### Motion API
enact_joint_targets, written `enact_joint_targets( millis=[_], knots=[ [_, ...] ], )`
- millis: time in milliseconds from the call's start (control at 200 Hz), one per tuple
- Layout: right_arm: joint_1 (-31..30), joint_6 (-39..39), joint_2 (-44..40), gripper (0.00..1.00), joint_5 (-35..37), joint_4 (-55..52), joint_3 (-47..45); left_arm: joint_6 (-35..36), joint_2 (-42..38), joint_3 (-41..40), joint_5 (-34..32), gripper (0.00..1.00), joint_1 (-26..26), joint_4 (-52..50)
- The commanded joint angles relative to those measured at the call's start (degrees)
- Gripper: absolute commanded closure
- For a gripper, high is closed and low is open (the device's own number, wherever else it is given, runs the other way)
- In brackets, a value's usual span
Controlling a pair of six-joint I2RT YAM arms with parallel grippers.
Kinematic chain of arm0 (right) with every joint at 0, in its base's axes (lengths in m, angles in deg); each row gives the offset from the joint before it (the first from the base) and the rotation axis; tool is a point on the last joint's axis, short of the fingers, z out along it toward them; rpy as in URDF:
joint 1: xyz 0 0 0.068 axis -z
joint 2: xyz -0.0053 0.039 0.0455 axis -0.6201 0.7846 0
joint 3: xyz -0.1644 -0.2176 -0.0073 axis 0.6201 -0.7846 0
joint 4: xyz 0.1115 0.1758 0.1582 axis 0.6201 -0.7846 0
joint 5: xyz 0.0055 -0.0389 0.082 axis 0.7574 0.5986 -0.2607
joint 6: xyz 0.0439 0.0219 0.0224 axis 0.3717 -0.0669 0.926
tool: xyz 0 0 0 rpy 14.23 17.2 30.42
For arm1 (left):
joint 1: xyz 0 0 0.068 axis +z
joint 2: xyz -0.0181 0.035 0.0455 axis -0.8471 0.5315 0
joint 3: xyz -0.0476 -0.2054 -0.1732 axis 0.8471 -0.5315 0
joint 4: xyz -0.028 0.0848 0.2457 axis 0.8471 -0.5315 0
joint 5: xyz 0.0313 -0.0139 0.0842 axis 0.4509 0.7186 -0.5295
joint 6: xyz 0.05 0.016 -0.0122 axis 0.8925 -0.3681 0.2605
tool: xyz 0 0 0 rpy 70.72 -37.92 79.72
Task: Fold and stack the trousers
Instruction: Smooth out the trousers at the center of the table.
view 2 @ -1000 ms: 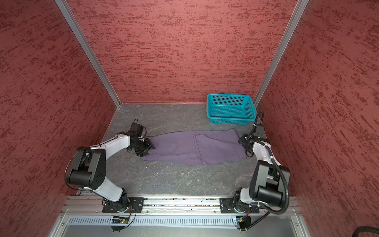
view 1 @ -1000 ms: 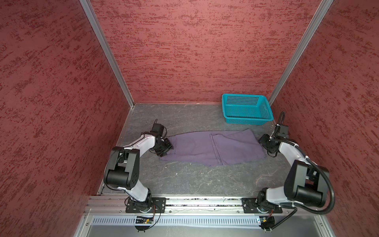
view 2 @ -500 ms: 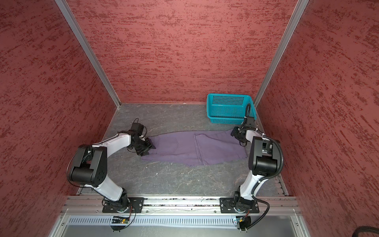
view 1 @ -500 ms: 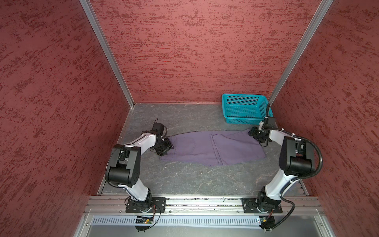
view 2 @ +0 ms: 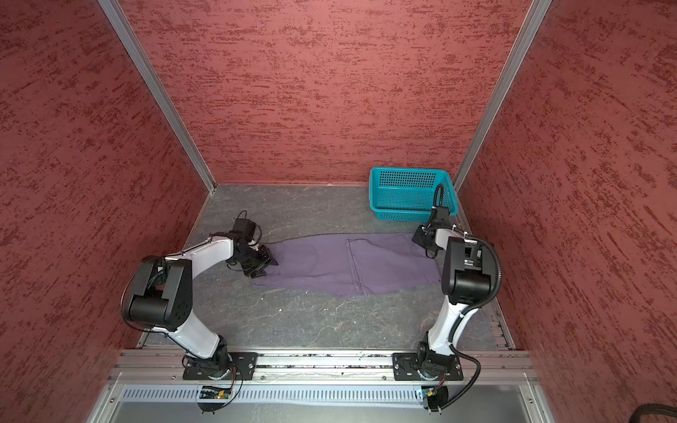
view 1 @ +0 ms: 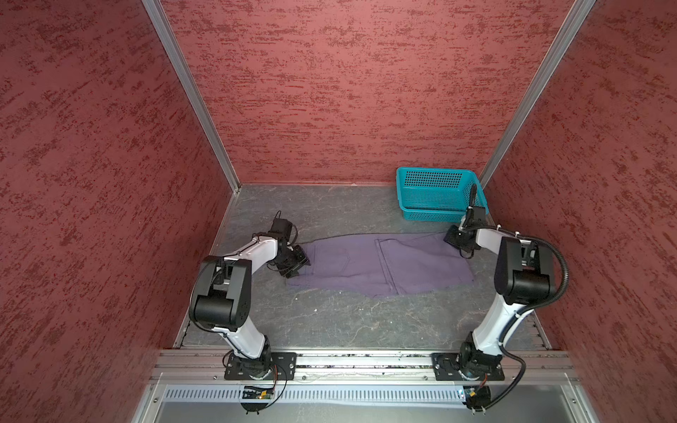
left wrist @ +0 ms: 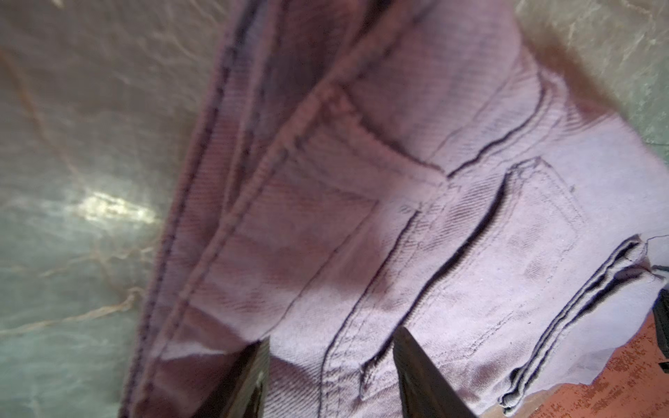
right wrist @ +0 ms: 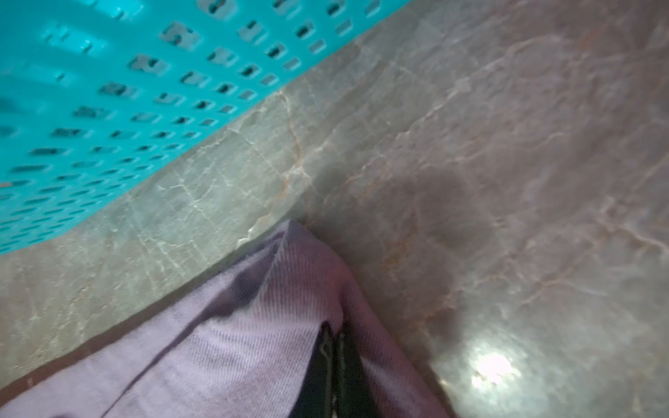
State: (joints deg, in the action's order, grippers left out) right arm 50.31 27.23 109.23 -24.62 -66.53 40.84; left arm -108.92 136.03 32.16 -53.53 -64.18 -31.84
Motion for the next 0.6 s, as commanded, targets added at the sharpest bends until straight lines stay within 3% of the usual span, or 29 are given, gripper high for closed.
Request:
enact_joint_targets(
  millis=[0,276,416,591],
  knots=[
    [2.85,1.92,-2.86,1.00,6.58,0.41,-1.80,1.77,2.00,-2.01,-3.36,0.44,1.61,0.47],
    [6.18,7.35,-0.30,1.00,10.29,-0.96,2.17,0.89,3.21,-2.92,-3.53,0.45,1.00,1.75],
    [6.35,8.30,-0.06,0.62,5.52,1.15,1.99,0.69,3.32,-3.18,-4.17,0.45,0.19,1.83],
    [6.35,8.43,-5.11,0.49,1.99,1.84,-3.19,0.58,2.63,-0.99,-3.74,0.45,-0.74,0.60]
  ],
)
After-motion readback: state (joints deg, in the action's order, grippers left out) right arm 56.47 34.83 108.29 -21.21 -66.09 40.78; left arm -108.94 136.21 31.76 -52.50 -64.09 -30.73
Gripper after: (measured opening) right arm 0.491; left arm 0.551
